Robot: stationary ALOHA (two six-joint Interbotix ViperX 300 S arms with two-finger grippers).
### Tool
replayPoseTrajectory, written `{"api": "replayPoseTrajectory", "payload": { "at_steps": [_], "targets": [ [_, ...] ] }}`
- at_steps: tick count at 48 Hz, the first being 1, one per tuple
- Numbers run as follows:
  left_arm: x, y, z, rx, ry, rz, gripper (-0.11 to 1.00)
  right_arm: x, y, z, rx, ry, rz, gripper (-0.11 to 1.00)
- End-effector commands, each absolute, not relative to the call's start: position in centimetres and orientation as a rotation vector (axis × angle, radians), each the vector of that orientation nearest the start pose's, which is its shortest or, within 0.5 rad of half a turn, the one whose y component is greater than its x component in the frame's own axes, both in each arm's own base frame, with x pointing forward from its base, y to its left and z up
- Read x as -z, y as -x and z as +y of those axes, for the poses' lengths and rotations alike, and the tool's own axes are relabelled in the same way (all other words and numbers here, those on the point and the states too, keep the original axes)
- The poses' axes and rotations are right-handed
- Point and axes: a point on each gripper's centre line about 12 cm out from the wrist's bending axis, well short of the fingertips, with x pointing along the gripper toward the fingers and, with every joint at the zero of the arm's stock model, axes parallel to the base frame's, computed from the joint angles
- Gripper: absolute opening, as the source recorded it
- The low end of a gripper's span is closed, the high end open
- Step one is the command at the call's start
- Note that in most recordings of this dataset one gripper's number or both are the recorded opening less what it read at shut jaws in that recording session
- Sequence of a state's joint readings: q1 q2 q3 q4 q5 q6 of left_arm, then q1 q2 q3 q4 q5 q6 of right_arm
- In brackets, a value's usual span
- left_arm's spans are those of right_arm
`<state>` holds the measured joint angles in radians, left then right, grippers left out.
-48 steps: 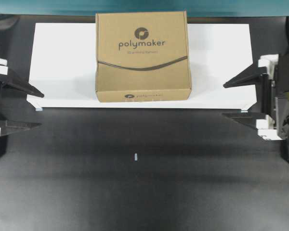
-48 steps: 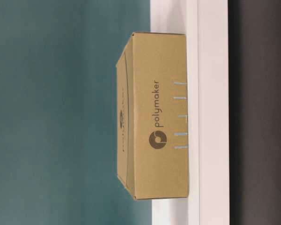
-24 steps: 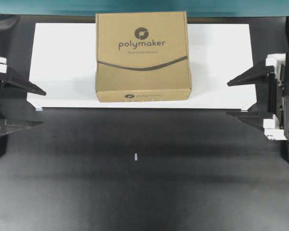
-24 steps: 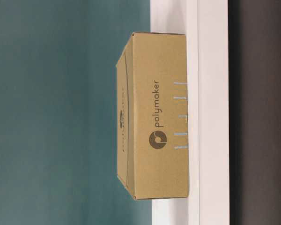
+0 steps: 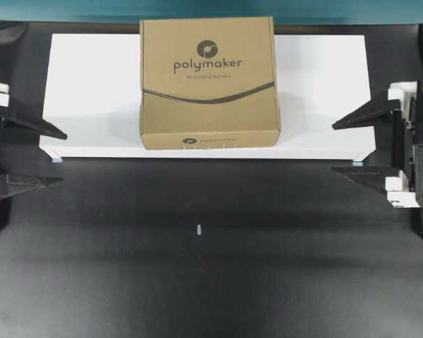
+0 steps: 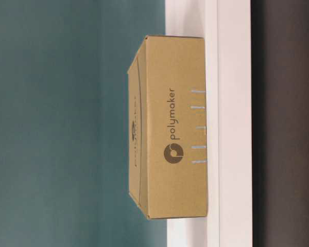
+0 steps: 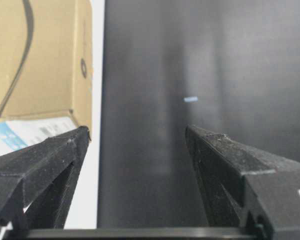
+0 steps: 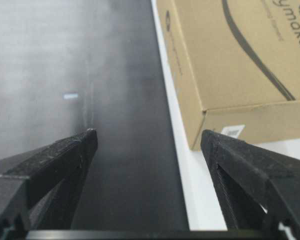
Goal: Place the cardboard box on the stand after clamping it between your arms.
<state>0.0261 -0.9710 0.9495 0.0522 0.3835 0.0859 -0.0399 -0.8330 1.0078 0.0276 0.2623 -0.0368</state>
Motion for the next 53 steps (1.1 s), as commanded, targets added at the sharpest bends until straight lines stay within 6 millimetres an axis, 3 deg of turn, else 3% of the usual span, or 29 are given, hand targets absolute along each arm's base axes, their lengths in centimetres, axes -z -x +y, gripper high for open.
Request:
{"api": "replayPoseTrajectory", "payload": {
  "at_steps": [1, 53],
  "targets": [
    [-31.3, -19.8, 0.7, -0.021, -0.127, 0.352, 0.76, -27.1, -22.2, -0.6, 0.027, -0.023, 0.432, 0.80],
    [-31.4, -18.8, 0.6, -0.022, -0.131, 0.240, 0.76, -26.3, -21.6, -0.6, 0.033, -0.047, 0.392, 0.80]
  ]
}}
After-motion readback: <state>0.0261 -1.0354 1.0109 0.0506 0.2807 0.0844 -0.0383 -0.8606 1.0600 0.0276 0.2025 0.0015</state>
